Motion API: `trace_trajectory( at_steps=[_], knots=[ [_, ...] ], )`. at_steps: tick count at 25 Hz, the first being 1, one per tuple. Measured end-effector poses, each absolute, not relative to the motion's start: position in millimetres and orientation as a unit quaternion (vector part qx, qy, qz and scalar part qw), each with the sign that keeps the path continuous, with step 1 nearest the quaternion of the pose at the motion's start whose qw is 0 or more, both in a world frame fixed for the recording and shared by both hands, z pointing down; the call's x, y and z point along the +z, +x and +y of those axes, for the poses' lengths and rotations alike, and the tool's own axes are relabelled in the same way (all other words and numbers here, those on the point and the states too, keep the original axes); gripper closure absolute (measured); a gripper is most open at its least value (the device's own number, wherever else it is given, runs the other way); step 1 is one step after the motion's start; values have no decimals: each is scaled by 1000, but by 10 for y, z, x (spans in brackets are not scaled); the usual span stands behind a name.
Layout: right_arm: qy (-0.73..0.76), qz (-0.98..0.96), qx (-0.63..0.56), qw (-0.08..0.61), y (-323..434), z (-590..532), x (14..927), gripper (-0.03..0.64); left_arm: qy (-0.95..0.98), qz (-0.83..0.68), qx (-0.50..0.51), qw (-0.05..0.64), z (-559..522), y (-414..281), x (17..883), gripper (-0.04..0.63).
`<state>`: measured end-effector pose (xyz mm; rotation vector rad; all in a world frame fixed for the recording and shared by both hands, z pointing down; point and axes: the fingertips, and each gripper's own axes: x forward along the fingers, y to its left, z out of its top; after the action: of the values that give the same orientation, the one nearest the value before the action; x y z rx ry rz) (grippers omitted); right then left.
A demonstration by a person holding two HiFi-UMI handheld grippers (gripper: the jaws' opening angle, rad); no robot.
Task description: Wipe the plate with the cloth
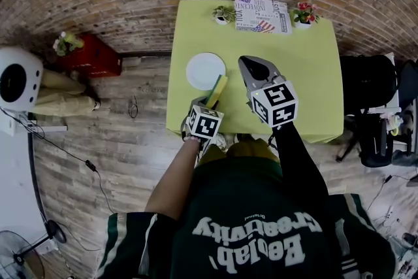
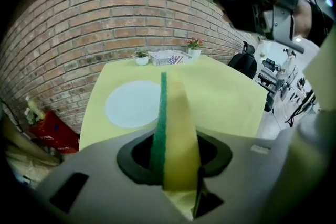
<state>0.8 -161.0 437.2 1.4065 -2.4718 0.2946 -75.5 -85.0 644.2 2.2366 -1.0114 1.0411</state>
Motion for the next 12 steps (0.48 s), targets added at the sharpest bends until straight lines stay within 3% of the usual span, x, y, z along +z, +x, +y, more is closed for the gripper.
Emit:
trace_trajectory(
  at_steps=[12],
  knots=[
    [482, -858, 98, 146, -64, -1584, 4386, 604, 809, -379, 376, 246, -865, -919, 6492, 463]
  ],
)
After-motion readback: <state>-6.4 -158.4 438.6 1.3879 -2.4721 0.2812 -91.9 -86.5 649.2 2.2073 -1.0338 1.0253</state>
